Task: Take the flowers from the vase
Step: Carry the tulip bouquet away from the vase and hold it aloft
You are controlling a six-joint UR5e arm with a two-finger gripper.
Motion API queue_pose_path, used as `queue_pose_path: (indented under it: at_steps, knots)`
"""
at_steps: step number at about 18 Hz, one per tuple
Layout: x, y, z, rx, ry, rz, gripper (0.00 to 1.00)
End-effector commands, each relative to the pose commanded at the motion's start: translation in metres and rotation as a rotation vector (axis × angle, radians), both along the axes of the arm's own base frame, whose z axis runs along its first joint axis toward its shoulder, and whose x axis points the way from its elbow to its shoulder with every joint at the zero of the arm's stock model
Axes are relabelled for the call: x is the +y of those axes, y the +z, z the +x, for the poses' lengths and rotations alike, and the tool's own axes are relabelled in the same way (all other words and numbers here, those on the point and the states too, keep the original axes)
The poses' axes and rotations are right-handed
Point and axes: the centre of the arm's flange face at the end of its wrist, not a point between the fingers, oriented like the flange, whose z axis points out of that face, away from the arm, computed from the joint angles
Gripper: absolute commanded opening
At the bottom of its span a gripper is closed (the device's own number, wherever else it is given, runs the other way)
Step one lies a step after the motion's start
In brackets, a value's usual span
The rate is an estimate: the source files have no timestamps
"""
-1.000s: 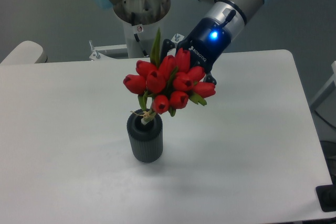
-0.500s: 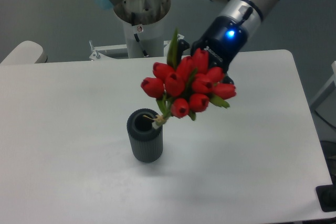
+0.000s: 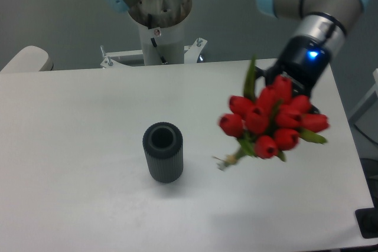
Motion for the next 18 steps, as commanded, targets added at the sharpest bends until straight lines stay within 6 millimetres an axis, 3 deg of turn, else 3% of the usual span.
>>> queue_pose_path:
  at_steps: [7,18]
  knots:
    - [-0.008,-0.022,-0.011,0.078,-0.015,0.004,0.33]
    - [-0.007,-0.025,-0.007,0.076,-0.018,0.000,0.33]
